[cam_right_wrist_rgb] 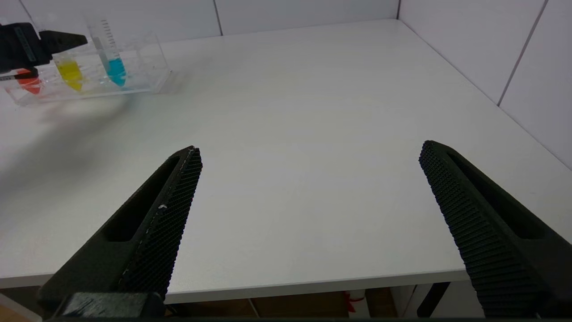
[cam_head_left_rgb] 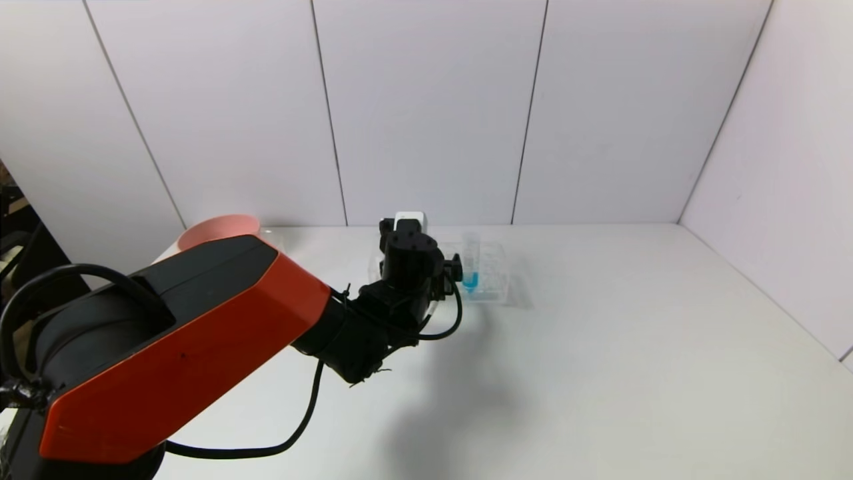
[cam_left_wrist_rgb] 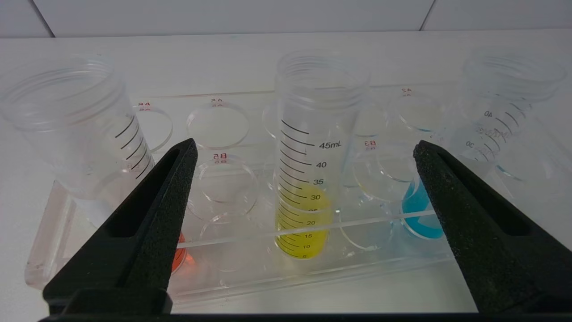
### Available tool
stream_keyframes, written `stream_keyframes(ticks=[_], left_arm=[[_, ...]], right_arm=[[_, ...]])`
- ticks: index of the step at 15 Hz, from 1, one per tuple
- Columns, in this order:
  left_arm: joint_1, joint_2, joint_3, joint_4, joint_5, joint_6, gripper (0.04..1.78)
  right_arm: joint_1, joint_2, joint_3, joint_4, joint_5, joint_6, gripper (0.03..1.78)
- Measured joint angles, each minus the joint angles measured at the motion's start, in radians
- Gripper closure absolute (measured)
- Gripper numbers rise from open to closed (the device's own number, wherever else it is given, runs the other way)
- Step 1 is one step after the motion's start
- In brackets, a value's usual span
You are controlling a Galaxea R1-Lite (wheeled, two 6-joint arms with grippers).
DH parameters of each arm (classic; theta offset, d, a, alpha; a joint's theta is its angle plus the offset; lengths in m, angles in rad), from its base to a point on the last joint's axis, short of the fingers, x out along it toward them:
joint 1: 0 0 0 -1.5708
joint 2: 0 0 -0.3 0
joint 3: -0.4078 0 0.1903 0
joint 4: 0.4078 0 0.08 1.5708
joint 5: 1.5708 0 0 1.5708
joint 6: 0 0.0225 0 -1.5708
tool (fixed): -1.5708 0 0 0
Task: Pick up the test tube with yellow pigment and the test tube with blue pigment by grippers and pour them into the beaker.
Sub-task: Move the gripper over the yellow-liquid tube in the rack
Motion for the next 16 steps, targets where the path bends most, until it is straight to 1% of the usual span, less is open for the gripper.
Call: stream_keyframes(ticks=[3,8,16], left_arm=[[0.002,0.007,-0.019,0.010,0.000,0.000,0.12],[0.011,0.028,-0.101,0.082,0.000,-0.001,0.12],[0.032,0.068,-0.167,0.100,0.000,0.005,0.13]], right_arm=[[0.000,0.000,0.000,0.000,0.000,0.000,0.04],[0.000,0.000,0.000,0.000,0.000,0.000,0.04],[0.000,0.000,0.000,0.000,0.000,0.000,0.04]])
